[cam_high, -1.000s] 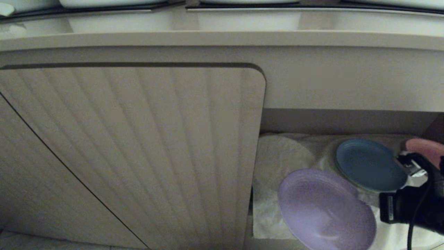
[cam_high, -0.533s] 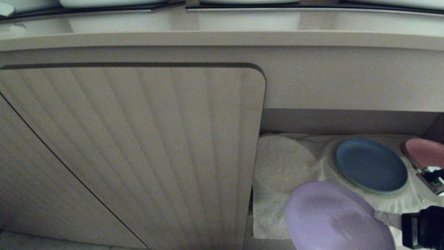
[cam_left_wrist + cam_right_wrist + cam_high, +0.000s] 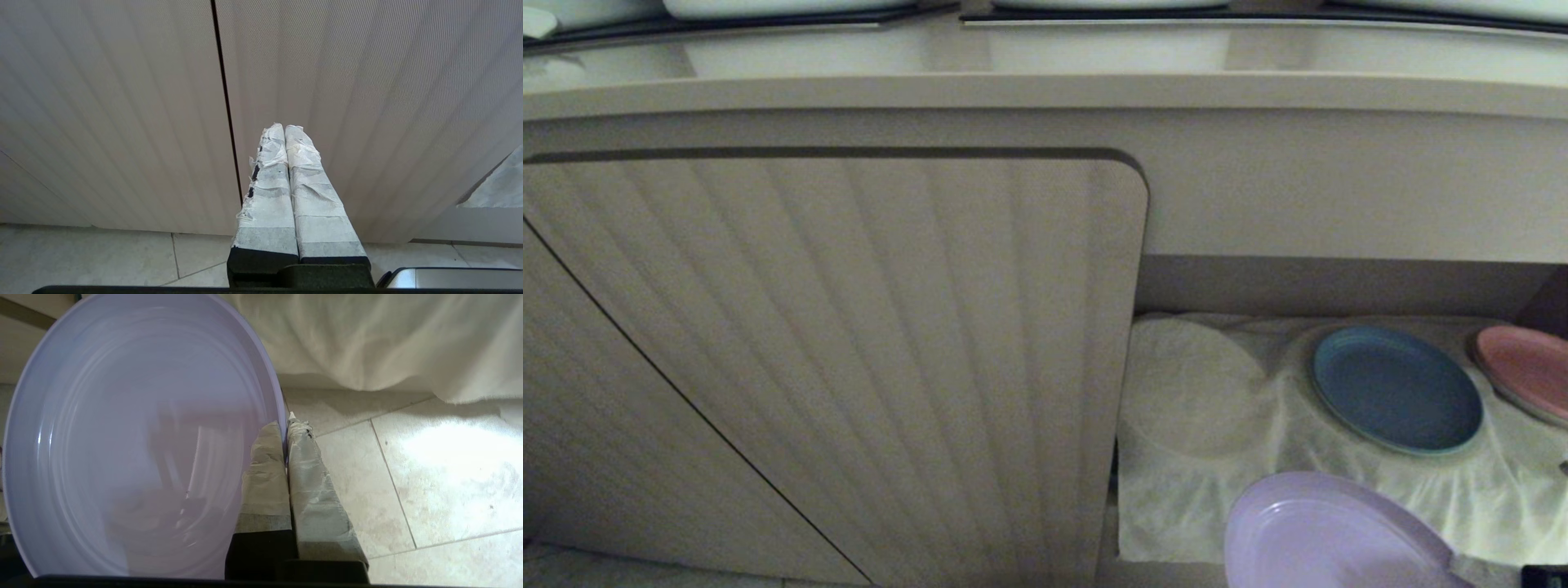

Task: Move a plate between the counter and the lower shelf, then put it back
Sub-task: Put the plate

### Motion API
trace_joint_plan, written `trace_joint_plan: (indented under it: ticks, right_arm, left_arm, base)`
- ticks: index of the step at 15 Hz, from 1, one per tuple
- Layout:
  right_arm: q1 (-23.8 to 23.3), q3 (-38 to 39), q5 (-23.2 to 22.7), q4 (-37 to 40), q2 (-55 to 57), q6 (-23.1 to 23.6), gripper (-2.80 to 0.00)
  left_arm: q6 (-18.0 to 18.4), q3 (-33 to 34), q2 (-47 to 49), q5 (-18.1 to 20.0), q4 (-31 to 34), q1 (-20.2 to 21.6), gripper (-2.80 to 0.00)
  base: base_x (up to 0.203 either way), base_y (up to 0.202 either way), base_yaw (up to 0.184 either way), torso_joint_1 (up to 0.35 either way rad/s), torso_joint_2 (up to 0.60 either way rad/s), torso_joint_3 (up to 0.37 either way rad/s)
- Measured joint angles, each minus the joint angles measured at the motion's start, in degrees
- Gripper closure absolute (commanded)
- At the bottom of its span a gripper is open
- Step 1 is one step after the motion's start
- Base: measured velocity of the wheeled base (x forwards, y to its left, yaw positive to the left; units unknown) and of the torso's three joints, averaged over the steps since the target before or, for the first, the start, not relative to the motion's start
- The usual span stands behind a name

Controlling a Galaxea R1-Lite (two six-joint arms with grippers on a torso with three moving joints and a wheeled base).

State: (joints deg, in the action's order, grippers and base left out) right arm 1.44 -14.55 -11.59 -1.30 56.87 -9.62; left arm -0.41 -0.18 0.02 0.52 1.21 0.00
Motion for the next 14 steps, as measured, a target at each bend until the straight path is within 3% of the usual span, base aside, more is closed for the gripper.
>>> trace_joint_plan:
  ticks: [4,14]
  right_arm:
    - [-0.36,0.38,0.00,4.33,-4.06,-1.37,0.00]
    - [-0.29,0.41,-0.04,4.55,-6.92,-2.32,0.00]
  left_arm:
    - [0.00,0.00,0.00,-0.01,0.02,0.00,0.00]
    - [0.00,0.00,0.00,-0.01,0.02,0.00,0.00]
  base:
    - [0.000,0.000,0.000,0.000,0.00,0.000]
    - [0.000,0.000,0.000,0.000,0.00,0.000]
